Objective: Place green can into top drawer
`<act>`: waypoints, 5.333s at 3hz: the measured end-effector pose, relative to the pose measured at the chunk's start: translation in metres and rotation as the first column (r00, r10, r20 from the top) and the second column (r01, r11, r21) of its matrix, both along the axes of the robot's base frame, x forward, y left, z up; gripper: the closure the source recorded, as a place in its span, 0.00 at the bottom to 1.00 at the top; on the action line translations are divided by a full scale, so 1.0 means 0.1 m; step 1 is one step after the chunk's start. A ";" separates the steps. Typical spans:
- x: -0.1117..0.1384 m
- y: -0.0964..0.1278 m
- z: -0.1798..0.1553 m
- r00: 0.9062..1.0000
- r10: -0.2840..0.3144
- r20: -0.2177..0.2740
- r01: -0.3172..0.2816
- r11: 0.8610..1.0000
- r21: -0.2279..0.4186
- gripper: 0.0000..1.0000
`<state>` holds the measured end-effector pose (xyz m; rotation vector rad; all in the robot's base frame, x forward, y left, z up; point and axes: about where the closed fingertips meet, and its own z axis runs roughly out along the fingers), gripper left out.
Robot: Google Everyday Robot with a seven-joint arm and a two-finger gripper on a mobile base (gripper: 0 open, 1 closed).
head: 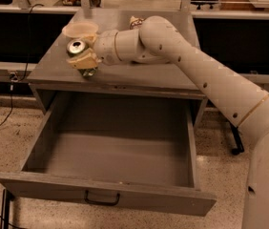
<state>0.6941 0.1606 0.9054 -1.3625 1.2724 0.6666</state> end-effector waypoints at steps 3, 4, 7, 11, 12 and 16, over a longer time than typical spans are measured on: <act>-1.02 -0.25 0.29 0.991 -0.031 -0.130 0.046 0.992 0.120 1.00; -1.02 -0.25 0.29 0.990 -0.032 -0.135 0.049 0.991 0.123 1.00; -1.74 -0.77 -0.49 0.920 -0.156 -0.360 0.172 0.985 0.013 1.00; -1.35 -1.26 -1.53 0.909 -0.187 -0.372 0.226 0.972 0.062 1.00; -1.32 -1.30 -1.83 0.901 -0.160 -0.403 0.213 0.973 0.090 1.00; -1.35 -1.16 -2.28 0.888 -0.048 -0.457 0.106 0.989 0.102 0.05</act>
Offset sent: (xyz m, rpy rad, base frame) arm -0.1974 -0.0294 0.0705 0.1319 0.1682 -0.0992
